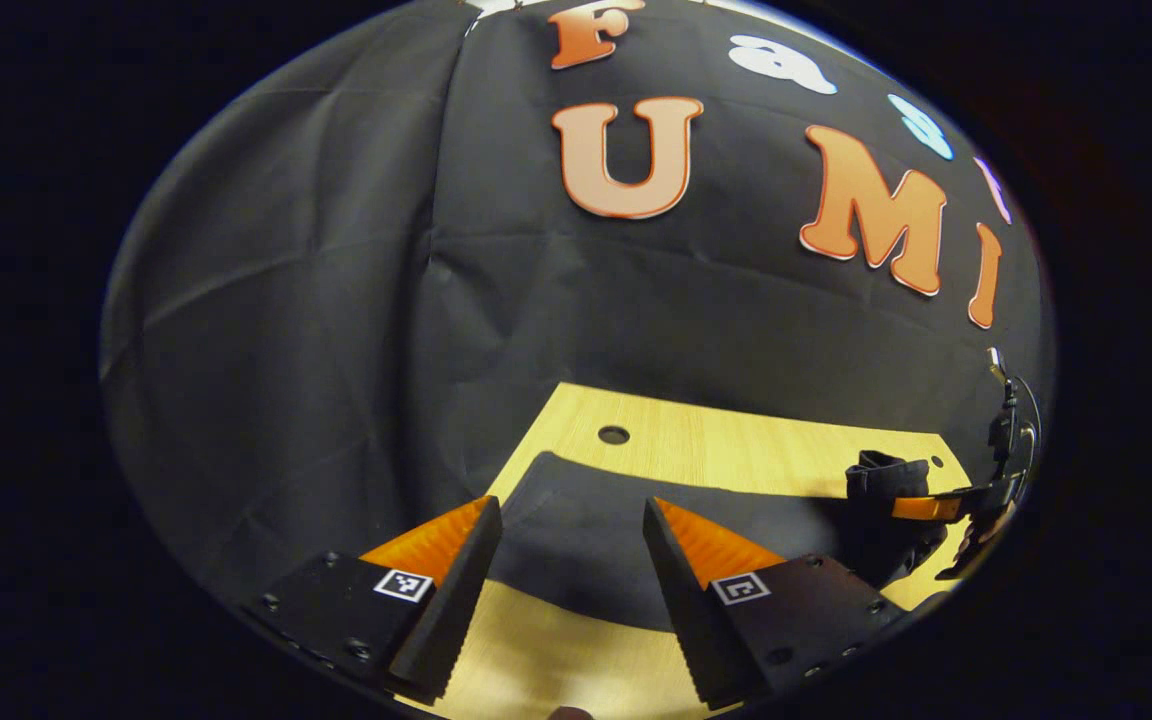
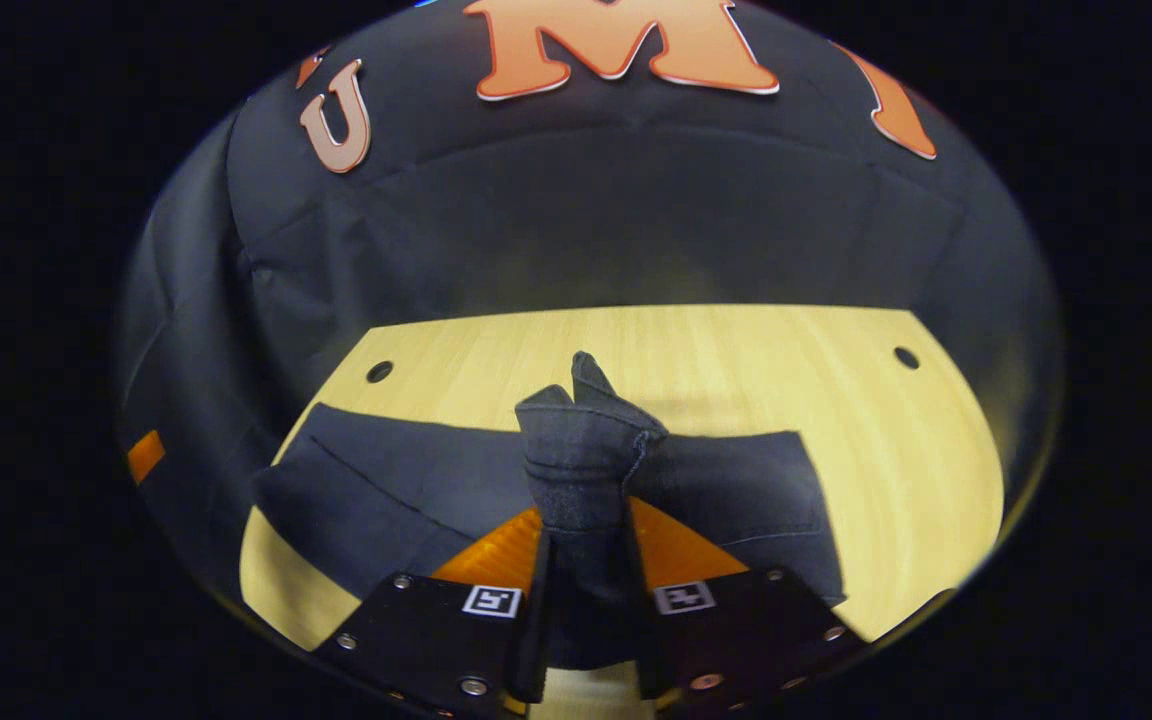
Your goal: Grasp the waist and the cuffs of the jeans and fold them to make the two legs overlap; first hold the waist and fold one-third of the jeans toward the cuffs, then hold the cuffs and fold the remaining one-third in the same direction to finish folding.
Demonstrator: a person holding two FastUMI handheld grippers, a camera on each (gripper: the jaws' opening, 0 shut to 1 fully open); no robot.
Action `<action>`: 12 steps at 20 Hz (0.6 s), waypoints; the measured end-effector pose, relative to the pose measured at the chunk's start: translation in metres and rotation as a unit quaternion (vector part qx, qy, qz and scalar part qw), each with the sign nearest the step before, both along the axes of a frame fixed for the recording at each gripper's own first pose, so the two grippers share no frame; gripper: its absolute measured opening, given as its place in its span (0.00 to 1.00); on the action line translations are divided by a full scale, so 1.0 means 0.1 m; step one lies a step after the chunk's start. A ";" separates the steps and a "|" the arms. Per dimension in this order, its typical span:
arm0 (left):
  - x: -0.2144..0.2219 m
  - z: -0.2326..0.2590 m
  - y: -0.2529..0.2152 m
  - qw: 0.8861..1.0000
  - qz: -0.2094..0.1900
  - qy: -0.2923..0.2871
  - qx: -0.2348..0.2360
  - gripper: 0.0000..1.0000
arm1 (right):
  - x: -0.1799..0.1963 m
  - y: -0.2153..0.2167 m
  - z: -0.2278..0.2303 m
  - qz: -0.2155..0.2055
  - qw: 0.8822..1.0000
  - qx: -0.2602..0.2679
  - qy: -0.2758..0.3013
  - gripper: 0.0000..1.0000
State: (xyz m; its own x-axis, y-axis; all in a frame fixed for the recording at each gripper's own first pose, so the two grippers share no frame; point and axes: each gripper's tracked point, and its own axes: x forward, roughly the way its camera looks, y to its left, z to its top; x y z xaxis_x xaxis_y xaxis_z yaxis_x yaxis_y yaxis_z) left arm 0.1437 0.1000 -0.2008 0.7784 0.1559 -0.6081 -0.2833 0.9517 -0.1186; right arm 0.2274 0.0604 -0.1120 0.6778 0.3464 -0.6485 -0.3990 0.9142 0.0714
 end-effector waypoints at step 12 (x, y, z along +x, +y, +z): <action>0.06 -1.15 0.47 0.948 0.126 0.218 -0.196 0.98 | -0.18 -0.01 0.36 0.017 0.999 0.050 -0.012 0.97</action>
State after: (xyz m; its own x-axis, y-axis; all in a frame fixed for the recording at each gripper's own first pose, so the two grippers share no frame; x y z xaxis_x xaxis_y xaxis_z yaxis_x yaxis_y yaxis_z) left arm 0.1498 0.1469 -0.3162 0.4073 -0.0008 -0.9133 -0.6000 0.7537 -0.2682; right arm 0.2095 0.0596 -0.0758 0.6798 0.4326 -0.5922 -0.4330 0.8885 0.1520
